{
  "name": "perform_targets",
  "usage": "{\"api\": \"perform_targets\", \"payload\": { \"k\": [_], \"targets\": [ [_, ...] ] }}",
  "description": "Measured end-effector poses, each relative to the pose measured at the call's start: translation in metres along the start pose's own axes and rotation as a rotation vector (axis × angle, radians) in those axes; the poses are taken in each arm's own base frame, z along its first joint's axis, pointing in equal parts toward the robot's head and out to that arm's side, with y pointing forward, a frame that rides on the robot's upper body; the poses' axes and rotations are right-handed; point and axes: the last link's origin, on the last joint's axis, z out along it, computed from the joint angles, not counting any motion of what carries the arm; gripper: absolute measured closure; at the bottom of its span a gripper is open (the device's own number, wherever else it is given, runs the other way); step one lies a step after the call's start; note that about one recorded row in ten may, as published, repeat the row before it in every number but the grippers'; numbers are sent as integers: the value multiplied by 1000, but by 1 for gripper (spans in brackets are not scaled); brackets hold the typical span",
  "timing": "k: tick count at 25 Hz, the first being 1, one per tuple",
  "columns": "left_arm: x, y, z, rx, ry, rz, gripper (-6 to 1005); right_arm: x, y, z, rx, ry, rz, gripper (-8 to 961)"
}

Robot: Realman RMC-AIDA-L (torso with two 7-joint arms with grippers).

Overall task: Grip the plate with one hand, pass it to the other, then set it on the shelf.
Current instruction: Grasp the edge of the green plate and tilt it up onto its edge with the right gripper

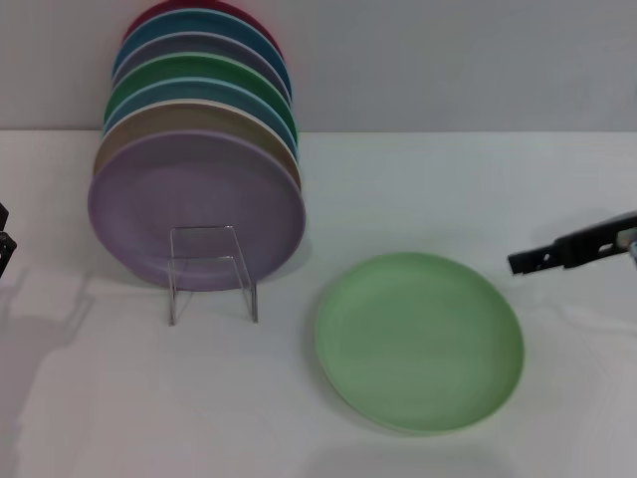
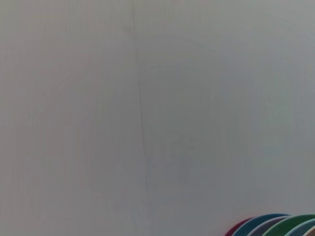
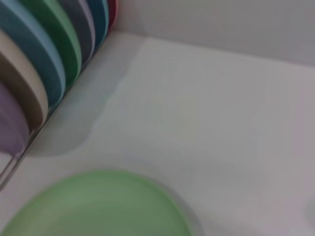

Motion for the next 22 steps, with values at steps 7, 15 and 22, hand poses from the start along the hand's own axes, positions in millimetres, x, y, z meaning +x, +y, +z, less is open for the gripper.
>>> {"api": "perform_targets", "payload": {
  "k": [7,15,22],
  "targets": [
    [0,0,0,0,0,0,187,-4,8,28,-10,87,-25,121],
    [0,2,0,-9,-2,-1,187,-3,18,48,4,136,-61,122],
    [0,3,0,-16,-2,-2,186,1,20,53,12,161,-76,126]
  ]
}}
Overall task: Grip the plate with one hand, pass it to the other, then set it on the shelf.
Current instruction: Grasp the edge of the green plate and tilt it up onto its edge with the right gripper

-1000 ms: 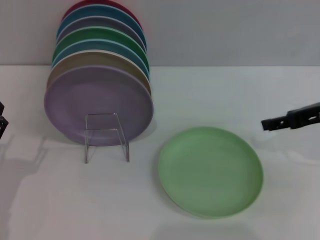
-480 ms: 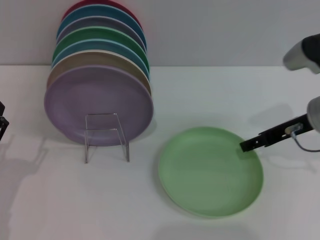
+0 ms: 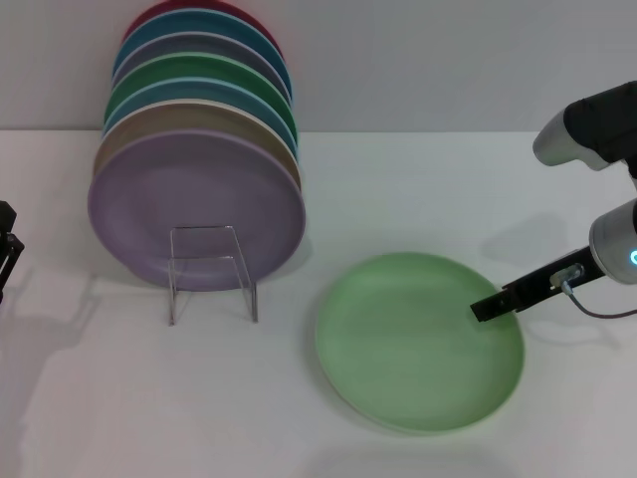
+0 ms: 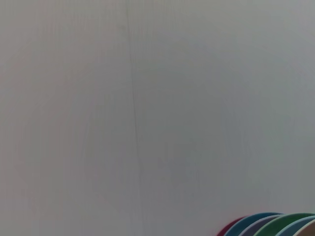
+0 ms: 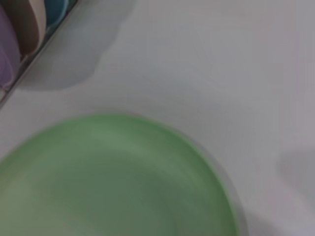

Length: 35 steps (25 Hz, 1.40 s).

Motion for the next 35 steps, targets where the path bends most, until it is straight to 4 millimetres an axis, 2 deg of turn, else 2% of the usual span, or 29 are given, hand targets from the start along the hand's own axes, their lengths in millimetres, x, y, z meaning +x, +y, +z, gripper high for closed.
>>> {"api": "perform_targets", "payload": {
  "k": [2,12,17,21,35],
  "targets": [
    [0,0,0,0,-1,0,186,2,0,2,5,11,-1,129],
    [0,0,1,-2,-2,0,186,3,8,15,42,44,-76,338],
    [0,1,1,-3,-2,-1,186,3,9,16,44,38,-84,552],
    [0,3,3,-17,0,-2,186,3,10,16,40,32,-81,761],
    [0,3,4,-18,3,-3,187,0,9,10,15,-22,-51,880]
  ]
}}
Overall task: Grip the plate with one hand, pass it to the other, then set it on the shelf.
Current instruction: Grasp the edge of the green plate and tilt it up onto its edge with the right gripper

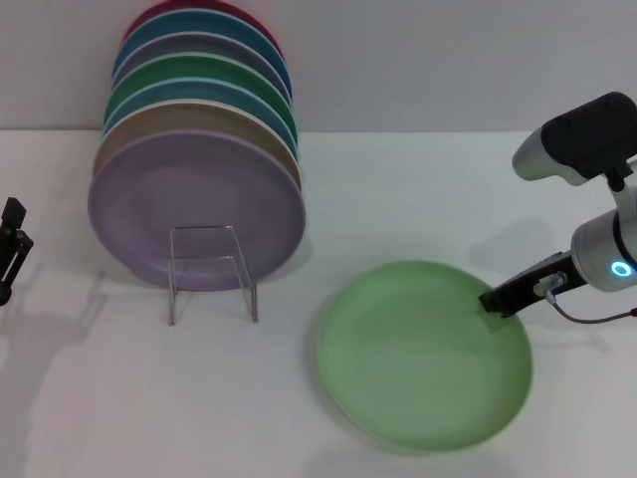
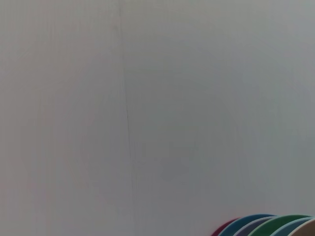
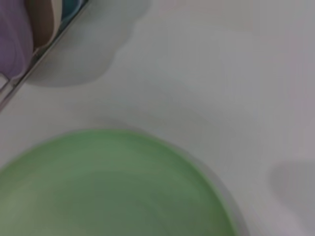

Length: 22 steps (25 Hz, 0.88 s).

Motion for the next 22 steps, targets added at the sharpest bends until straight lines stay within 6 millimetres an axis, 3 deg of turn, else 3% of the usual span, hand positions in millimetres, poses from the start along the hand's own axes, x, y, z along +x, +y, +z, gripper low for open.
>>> {"api": "perform_targets", "payload": {
  "k": [9,15,17,20,22],
  "targets": [
    [1,0,0,-1,7,-1,188,-3,-6,-14,-10,-76,24,910],
    [6,8,3,-35,37,-20,188,-7,-7,-41,-51,-241,12,929],
    [7,11,5,-52,47,-29,188,-4,-9,-58,-77,-369,0,932],
    [7,11,5,-52,47,-29,188,1,-9,-69,-92,-455,-9,933],
    [18,24,21,-81,100,-34,188,7,-11,-77,-94,-523,-16,933]
  ]
}}
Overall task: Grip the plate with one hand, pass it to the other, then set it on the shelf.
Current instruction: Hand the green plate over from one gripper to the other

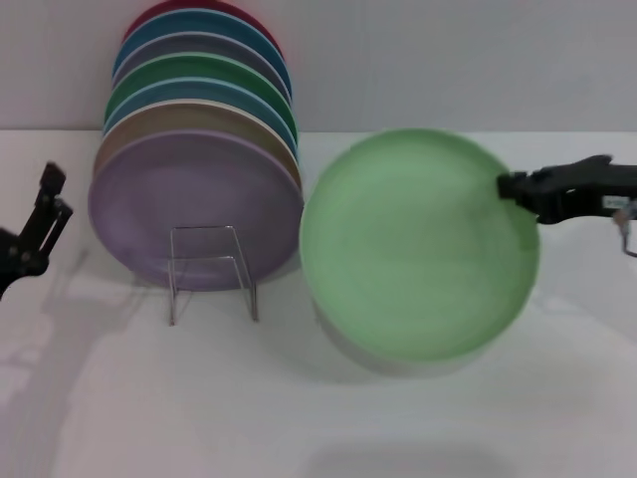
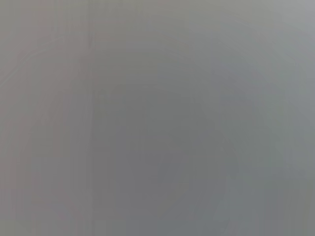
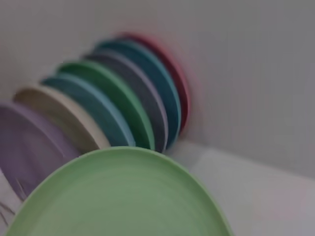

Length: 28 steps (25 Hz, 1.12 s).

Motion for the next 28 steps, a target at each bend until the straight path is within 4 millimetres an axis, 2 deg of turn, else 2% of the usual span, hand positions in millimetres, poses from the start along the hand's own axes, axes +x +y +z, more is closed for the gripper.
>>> {"api": "perform_targets", "payload": {
  "k": [2,6,9,11,14,15,16,22,28],
  "targets": [
    [1,2,3,-4,4,8,188,3,-2,-12,10,-65,-16,934],
    [20,13,37,-48,-23,110,188,8,-9,-33,37,-167,-19,934],
    [50,23,70,-114,-94,177,189,9,-16,-44,67,-207,-11,934],
    [66,32,85,-156,-160,207,189,10,-18,-47,78,-220,-21,934],
    [93,54,109,-241,-274,221,189,10,-19,-47,98,-230,-57,933],
    [104,67,120,-290,-330,225,189,9,-18,-44,105,-234,-78,933],
    [104,67,120,-290,-330,225,189,9,-18,-44,105,-234,-78,933],
    [128,112,147,-454,-495,197,189,4,-14,-37,106,-238,-138,933],
    [133,123,166,-541,-568,176,192,1,-7,-36,91,-238,-182,933]
  ]
}}
